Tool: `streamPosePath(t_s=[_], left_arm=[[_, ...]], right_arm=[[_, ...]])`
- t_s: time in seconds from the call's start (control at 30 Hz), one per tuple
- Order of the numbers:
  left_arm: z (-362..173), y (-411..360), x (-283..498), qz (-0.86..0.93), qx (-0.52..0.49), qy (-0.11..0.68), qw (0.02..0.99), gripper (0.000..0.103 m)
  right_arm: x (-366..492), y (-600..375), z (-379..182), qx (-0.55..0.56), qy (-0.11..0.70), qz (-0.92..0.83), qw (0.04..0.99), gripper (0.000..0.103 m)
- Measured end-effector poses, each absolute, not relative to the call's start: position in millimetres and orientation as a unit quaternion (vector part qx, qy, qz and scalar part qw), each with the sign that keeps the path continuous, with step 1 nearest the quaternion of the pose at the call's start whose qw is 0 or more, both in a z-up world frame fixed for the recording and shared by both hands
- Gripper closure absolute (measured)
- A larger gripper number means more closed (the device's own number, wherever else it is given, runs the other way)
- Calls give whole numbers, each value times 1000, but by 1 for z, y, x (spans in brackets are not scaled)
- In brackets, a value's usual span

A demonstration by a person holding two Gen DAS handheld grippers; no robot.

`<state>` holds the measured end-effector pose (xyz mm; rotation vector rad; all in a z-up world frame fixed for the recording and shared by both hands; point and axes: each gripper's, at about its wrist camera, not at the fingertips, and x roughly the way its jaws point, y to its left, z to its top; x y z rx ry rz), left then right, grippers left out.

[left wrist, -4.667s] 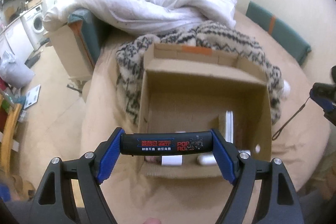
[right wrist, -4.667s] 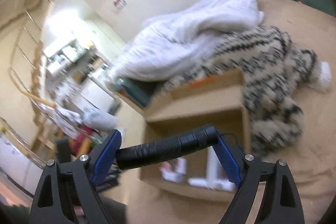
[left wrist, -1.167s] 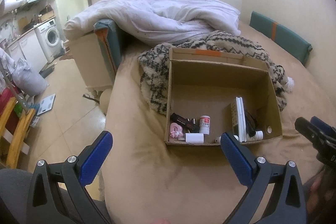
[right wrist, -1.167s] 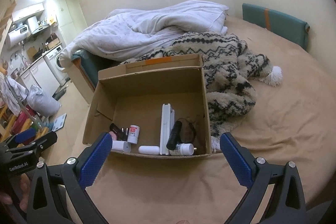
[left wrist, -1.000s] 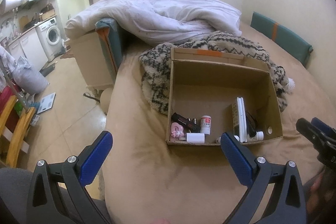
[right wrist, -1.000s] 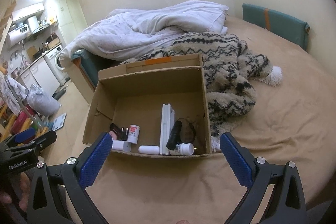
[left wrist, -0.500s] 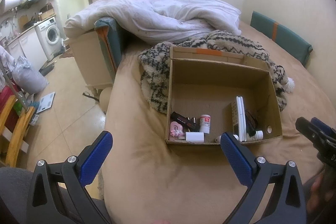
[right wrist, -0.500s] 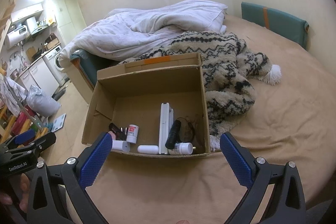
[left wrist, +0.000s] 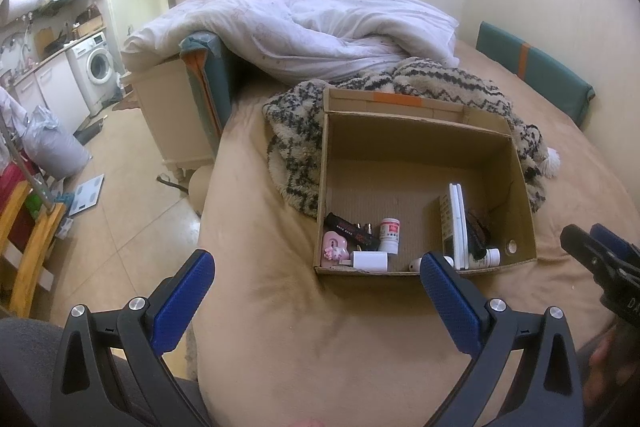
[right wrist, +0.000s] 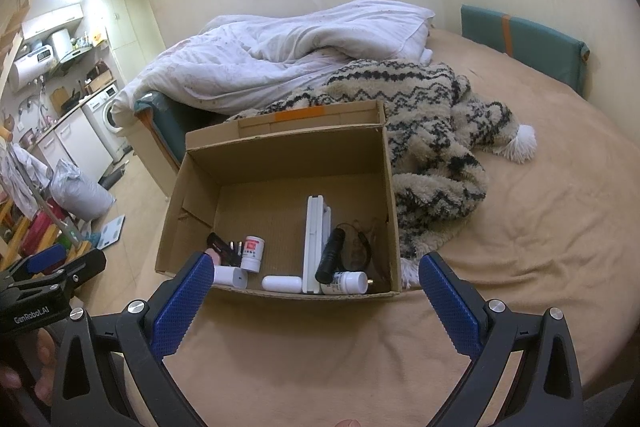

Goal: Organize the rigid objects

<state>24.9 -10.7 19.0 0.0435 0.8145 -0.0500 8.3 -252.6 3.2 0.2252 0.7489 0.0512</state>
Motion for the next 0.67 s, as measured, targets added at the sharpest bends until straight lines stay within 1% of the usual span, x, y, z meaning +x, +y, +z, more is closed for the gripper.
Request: streamPosePath(t_s=[0.67], left_arm=[[15, -14, 24, -28, 22, 401, 915, 1]], right_arm=[[9, -251, 4, 110, 366, 26, 924, 0]])
